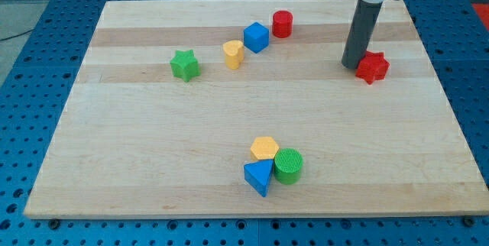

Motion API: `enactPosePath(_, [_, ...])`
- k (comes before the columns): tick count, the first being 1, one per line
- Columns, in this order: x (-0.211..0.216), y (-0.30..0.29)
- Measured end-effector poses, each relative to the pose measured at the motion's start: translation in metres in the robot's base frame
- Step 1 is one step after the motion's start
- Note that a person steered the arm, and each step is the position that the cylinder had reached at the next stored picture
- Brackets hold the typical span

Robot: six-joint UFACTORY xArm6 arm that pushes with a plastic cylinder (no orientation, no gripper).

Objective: Push the green star into the yellow heart

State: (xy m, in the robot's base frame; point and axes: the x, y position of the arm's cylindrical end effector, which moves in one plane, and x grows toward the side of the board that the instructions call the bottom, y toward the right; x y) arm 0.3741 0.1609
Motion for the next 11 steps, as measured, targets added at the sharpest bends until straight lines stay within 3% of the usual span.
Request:
enactPosePath(1, [0.039,-0.034])
enactPosePath(2, [0.056,-0.123])
enactPosePath(4, [0.035,-0.319])
enactPosePath(5, [0.033,-0.390])
enactPosePath(6, [0.002,-0.383])
enactPosePath(8, [-0.006,-0.239])
enactPosePath(11, [-0.029,-0.150])
